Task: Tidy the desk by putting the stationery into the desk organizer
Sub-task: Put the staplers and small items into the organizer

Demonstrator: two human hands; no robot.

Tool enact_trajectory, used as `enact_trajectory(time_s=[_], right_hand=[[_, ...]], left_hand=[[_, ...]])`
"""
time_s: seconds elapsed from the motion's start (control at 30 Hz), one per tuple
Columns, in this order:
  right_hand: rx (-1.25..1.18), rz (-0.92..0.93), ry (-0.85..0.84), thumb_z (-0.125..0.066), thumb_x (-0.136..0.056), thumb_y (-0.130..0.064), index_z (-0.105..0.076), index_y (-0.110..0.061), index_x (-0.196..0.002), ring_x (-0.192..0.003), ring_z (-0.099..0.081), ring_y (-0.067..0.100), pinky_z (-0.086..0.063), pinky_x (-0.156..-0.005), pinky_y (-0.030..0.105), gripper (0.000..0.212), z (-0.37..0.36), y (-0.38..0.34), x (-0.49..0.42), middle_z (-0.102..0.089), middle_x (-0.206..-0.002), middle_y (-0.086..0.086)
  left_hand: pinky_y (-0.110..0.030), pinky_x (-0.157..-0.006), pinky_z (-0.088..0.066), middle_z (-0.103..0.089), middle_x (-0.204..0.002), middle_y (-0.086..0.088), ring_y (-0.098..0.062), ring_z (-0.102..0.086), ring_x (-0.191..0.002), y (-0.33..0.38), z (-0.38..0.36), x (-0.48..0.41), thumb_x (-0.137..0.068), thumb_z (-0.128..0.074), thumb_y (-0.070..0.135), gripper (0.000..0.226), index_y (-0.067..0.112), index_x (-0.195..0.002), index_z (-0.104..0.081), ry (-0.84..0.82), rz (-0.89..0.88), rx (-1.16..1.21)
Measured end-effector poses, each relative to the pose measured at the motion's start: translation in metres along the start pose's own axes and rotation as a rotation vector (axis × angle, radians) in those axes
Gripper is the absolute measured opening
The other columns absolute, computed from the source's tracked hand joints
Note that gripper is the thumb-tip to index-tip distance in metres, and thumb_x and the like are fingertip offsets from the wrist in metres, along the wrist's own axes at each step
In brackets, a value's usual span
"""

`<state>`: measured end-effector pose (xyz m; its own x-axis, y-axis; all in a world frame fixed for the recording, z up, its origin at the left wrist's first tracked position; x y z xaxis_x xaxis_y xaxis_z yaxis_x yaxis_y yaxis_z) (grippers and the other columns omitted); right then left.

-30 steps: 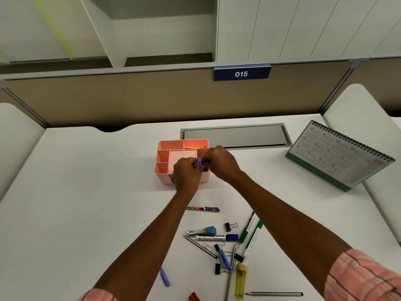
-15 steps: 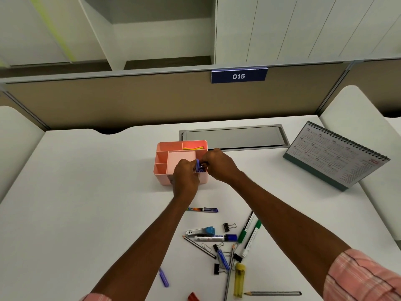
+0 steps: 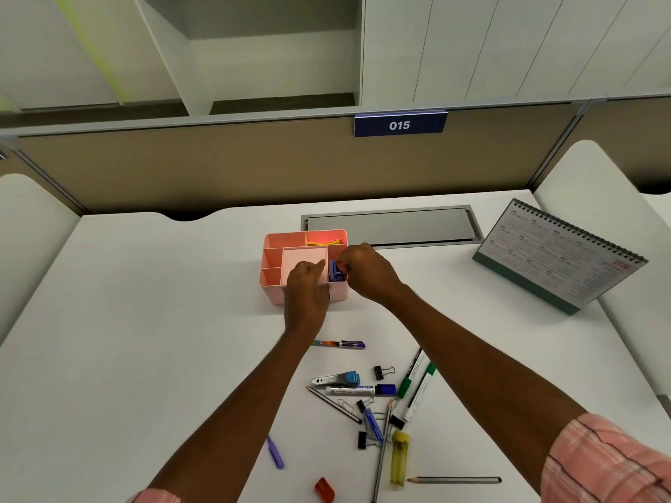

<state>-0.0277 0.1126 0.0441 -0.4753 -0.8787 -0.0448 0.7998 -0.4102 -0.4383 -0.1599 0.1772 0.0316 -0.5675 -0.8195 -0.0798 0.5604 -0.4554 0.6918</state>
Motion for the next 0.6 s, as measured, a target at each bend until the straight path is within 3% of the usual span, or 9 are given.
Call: enact_trajectory(time_s=[0.1,0.27,0.4,0.5,0.6], right_hand=[[-0.003,0.003,-0.013,-0.075,-0.092,-0.017,-0.070,-0.013,-0.120,-0.106,-0.070,0.031,-0.059,-0.093,0.038,0.028,0.001,0.000,0.003,-0.071,-0.125,0.012],[-0.026,0.015,0.008,-0.071,-0.095,-0.012,-0.073,-0.012,-0.114,-0.108,-0.068,0.030,-0.060,-0.084,0.038,0.020,0.008,0.000,0.012,-0.072,-0.124,0.011],[-0.117,-0.027,0.070,-0.068,-0.098,-0.015,-0.071,-0.020,-0.125,-0.117,-0.061,0.026,-0.056,-0.089,0.040,0.028,0.010,0.007,0.037,-0.071,-0.129,0.005],[-0.180,-0.077,0.067,-0.066,-0.100,-0.019,-0.070,-0.022,-0.129,-0.118,-0.059,0.020,-0.049,-0.093,0.032,0.030,0.003,0.011,0.070,-0.069,-0.132,0.001],[-0.262,-0.146,0.043,-0.065,-0.100,-0.023,-0.070,-0.025,-0.127,-0.112,-0.059,0.013,-0.048,-0.095,0.028,0.028,-0.008,0.016,0.107,-0.069,-0.129,-0.004]], left_hand=[[-0.048,-0.105,-0.055,-0.065,-0.136,-0.013,-0.035,-0.064,-0.122,-0.003,0.004,0.008,-0.090,-0.077,0.005,0.049,0.006,-0.138,-0.065,0.034,-0.022,0.048],[-0.045,-0.101,-0.057,-0.068,-0.129,-0.014,-0.033,-0.066,-0.119,-0.009,0.013,0.029,-0.091,-0.077,0.007,0.042,0.005,-0.132,-0.069,0.121,-0.077,0.078],[-0.039,-0.094,-0.062,-0.073,-0.120,-0.007,-0.021,-0.070,-0.105,-0.021,0.013,0.059,-0.087,-0.082,0.012,0.037,0.010,-0.123,-0.074,0.108,-0.113,0.114],[-0.031,-0.082,-0.063,-0.073,-0.112,-0.003,-0.010,-0.067,-0.091,-0.030,0.007,0.084,-0.087,-0.083,0.019,0.034,0.013,-0.120,-0.075,-0.006,-0.078,0.112],[-0.023,-0.085,-0.057,-0.070,-0.117,0.003,-0.007,-0.064,-0.096,-0.039,0.002,0.106,-0.086,-0.083,0.036,0.047,0.020,-0.128,-0.070,-0.298,-0.004,0.126]])
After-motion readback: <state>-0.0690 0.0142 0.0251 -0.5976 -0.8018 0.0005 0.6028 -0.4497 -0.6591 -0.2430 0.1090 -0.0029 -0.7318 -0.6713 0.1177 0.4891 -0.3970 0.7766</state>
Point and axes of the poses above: each hand's wrist, its own x-axis away from the middle knuckle, its own z-axis out of the back of the hand, y = z × x, the point moved 1 cm from there along -x, towards the middle knuckle
